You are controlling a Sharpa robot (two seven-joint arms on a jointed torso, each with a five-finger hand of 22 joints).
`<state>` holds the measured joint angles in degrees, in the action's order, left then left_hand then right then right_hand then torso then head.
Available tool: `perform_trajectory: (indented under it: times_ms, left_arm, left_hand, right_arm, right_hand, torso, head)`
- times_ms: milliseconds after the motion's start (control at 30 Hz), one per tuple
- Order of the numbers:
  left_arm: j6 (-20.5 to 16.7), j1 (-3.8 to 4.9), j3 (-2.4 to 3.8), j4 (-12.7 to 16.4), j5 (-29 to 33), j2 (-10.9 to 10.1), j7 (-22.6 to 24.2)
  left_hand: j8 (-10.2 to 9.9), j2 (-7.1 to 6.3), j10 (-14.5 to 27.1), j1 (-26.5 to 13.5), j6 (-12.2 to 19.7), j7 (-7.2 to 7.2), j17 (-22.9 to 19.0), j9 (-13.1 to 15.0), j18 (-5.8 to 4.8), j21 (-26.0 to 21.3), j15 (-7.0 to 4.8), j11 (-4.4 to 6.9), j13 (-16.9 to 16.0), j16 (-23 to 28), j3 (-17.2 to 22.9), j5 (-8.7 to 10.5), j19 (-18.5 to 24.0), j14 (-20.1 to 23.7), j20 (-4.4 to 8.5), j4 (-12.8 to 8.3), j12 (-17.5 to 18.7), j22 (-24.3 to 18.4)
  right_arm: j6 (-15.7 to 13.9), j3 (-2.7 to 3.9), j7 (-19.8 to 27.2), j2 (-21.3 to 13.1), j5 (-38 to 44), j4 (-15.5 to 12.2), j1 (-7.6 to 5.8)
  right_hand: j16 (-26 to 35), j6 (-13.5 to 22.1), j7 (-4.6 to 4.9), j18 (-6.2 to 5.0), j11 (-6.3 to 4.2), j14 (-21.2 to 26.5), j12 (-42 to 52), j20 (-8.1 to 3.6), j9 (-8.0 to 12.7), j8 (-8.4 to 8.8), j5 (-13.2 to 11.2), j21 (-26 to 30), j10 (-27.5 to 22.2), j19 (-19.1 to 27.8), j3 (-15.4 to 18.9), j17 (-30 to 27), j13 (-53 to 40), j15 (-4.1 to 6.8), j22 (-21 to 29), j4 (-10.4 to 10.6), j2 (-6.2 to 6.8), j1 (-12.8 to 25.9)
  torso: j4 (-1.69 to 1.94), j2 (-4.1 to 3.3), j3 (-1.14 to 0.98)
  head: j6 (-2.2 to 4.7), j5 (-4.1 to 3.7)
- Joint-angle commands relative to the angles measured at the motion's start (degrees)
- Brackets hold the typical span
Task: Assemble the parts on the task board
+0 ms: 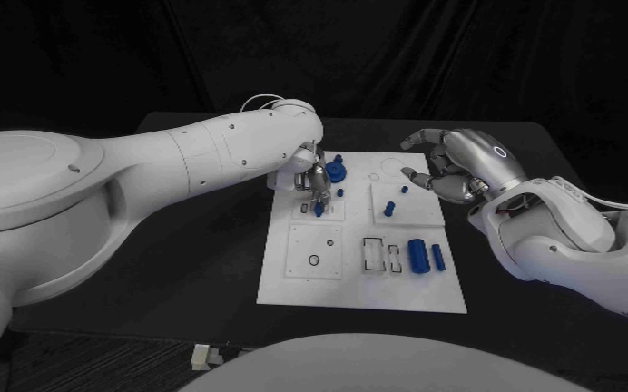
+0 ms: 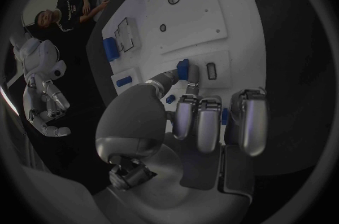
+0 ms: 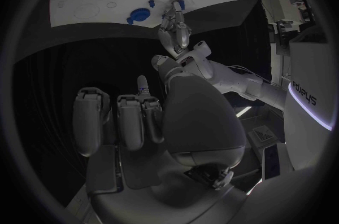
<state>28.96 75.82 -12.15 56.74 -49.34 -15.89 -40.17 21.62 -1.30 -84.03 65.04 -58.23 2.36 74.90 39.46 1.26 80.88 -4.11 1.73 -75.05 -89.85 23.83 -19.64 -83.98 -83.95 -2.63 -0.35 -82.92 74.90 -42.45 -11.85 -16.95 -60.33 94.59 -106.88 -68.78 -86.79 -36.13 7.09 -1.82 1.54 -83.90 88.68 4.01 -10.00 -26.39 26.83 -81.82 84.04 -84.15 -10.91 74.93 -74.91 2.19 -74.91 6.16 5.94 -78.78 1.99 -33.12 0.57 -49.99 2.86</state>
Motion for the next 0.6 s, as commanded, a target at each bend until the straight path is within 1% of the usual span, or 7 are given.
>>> perform_trajectory:
  times_ms: [33, 133, 333, 500, 600]
  left_arm:
    - [-0.57, -0.17, 0.0, 0.21, 0.32, -0.13, -2.16]
    - [-1.18, -0.18, 0.0, 0.46, 0.32, -0.28, -2.04]
    - [-3.31, -0.18, 0.0, 1.32, 0.32, -0.77, -1.85]
    - [-6.65, -0.16, 0.01, 3.34, 0.32, -2.04, -1.86]
    - [-9.06, -0.09, 0.01, 5.01, 0.32, -3.21, -1.84]
  left_hand:
    - [0.57, 0.45, -1.13, 0.83, 0.01, -0.29, 15.1, 5.51, 0.89, 0.32, -0.36, 0.33, -7.58, -0.15, 3.94, -0.42, -0.44, -6.05, 0.54, -3.76, -0.17, 12.25]
    - [0.73, 0.44, -1.22, 0.75, 0.02, -0.29, 15.1, 5.81, 0.87, 0.39, -0.38, 0.35, -7.67, -0.15, 4.21, -0.65, -0.5, -6.05, 0.56, -3.88, -0.25, 12.28]
    - [0.85, 0.48, -1.15, 0.66, 0.08, -0.29, 15.1, 6.12, 0.88, 0.35, -0.41, 0.37, -7.51, -0.15, 4.53, -0.85, -0.5, -6.05, 0.59, -3.99, -0.09, 12.27]
    - [0.89, 0.59, -0.92, 0.49, 0.24, -0.26, 15.1, 6.37, 0.87, 0.39, -0.43, 0.35, -7.1, -0.15, 4.77, -0.7, -0.54, -6.05, 0.61, -3.93, 0.31, 12.28]
    - [0.91, 0.64, -0.84, 0.4, 0.33, -0.25, 15.1, 6.54, 0.82, 0.58, -0.44, 0.36, -6.91, -0.15, 4.92, -0.45, -0.67, -6.05, 0.63, -3.89, 0.49, 12.34]
  right_arm:
    - [0.24, 0.03, -0.09, -0.04, 0.21, 0.03, 0.13]
    - [0.3, 0.03, -0.12, -0.06, 0.21, 0.06, 0.13]
    - [0.31, 0.03, -0.12, -0.08, 0.21, 0.12, 0.13]
    - [0.25, 0.03, -0.1, -0.14, 0.21, 0.13, 0.14]
    - [0.19, 0.03, -0.1, -0.2, 0.21, 0.16, 0.18]
  right_hand:
    - [0.23, 0.12, 0.01, -0.49, -0.32, -4.56, -0.21, -0.38, 0.09, -0.32, 0.23, 0.38, 4.61, -1.46, -0.24, 8.36, -13.11, 0.47, -11.9, 0.13, 0.15, -0.58]
    - [0.23, 0.12, 0.01, -0.49, -0.32, -4.56, -0.21, -0.38, 0.09, -0.32, 0.23, 0.38, 4.61, -1.46, -0.24, 8.36, -13.11, 0.47, -11.9, 0.13, 0.15, -0.58]
    - [0.29, 0.1, 0.01, -0.52, -0.32, -4.53, -0.29, -0.38, 0.1, -0.33, 0.24, 0.51, 4.54, -1.4, -0.25, 8.24, -13.01, 0.48, -11.85, 0.13, 0.15, -0.59]
    - [0.34, 0.09, 0.0, -0.54, -0.31, -4.51, -0.33, -0.38, 0.12, -0.34, 0.24, 0.59, 4.51, -1.36, -0.25, 8.15, -12.96, 0.48, -11.82, 0.13, 0.16, -0.6]
    - [0.34, 0.09, 0.0, -0.54, -0.31, -4.51, -0.33, -0.38, 0.12, -0.34, 0.24, 0.59, 4.51, -1.36, -0.25, 8.15, -12.96, 0.48, -11.82, 0.13, 0.16, -0.6]
  torso:
    - [-0.01, 0.01, 0.01]
    - [-0.02, 0.01, 0.01]
    - [0.01, 0.04, 0.01]
    - [0.04, 0.05, 0.01]
    - [0.04, 0.05, 0.0]
  head:
    - [-0.01, 0.12]
    - [-0.01, 0.06]
    - [-0.01, 0.21]
    - [-0.01, 0.12]
    - [-0.01, 0.1]
